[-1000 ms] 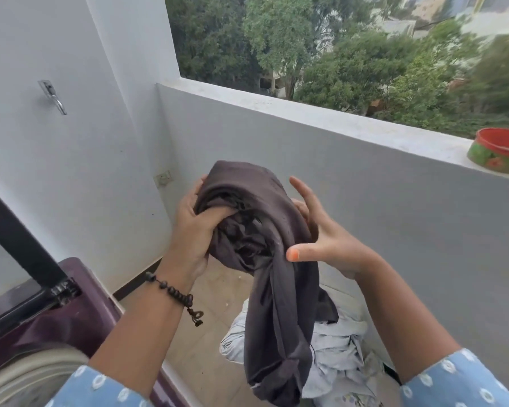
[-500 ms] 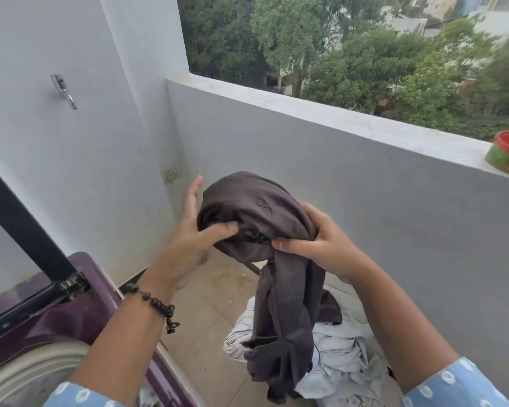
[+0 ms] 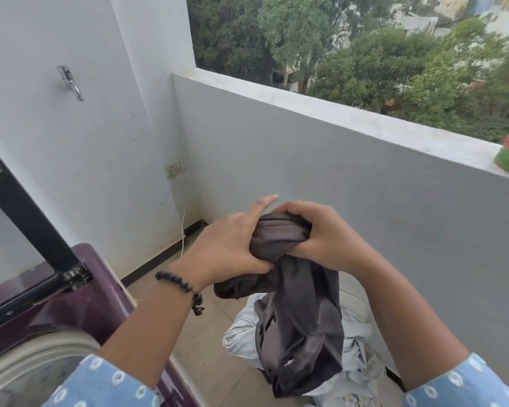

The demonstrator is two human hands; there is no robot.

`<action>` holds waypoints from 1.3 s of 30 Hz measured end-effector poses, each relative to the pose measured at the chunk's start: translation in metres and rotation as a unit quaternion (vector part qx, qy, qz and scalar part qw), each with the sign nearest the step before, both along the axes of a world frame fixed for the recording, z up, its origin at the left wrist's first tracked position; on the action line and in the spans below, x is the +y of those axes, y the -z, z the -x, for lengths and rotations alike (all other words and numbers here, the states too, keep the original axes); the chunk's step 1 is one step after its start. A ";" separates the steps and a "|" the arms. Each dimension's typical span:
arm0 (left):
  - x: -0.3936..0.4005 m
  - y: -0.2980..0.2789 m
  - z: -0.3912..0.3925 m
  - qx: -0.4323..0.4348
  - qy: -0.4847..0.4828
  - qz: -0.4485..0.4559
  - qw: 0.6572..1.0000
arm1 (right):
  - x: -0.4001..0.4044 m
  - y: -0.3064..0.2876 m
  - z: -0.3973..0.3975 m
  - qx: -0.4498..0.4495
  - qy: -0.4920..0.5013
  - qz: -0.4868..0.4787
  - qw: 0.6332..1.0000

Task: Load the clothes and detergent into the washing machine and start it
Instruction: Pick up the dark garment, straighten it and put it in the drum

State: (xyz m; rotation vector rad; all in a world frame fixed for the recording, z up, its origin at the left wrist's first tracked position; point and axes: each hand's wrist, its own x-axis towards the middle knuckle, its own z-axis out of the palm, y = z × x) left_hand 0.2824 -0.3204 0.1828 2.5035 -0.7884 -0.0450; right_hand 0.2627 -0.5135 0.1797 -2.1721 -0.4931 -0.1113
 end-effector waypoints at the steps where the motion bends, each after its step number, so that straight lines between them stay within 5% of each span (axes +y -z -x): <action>1: 0.002 0.000 -0.001 0.008 -0.006 0.024 1.000 | 0.000 0.000 0.002 0.007 0.006 -0.025 1.000; 8: 0.013 -0.008 -0.009 0.098 -0.012 0.198 0.975 | -0.010 0.002 0.009 0.143 -0.035 0.001 0.989; 14: 0.017 -0.014 -0.010 0.124 0.009 0.130 0.984 | -0.024 0.002 0.005 0.192 -0.043 0.077 0.977; 17: 0.023 -0.014 -0.014 0.150 -0.005 0.087 0.985 | -0.032 -0.007 0.004 0.114 -0.009 0.083 0.990; 22: 0.023 -0.010 -0.018 0.208 -0.004 0.194 0.959 | -0.015 -0.002 0.003 -0.139 0.139 0.090 0.976; 26: 0.020 -0.006 -0.020 0.210 -0.005 0.350 0.913 | 0.004 -0.002 0.012 -0.200 0.179 0.032 0.963; 29: 0.015 -0.005 -0.018 0.187 -0.027 0.482 0.856 | 0.007 -0.005 0.019 -0.075 0.087 -0.172 0.978; 31: 0.015 -0.008 -0.018 0.179 -0.058 0.555 0.811 | -0.001 -0.001 0.018 0.016 0.046 -0.298 0.953; 36: 0.013 -0.017 -0.018 0.189 -0.100 0.673 0.708 | -0.003 0.017 0.014 0.124 -0.008 -0.262 0.957; 39: 0.006 -0.019 -0.015 0.181 -0.102 0.676 0.707 | 0.009 0.020 0.014 0.136 -0.005 -0.269 0.953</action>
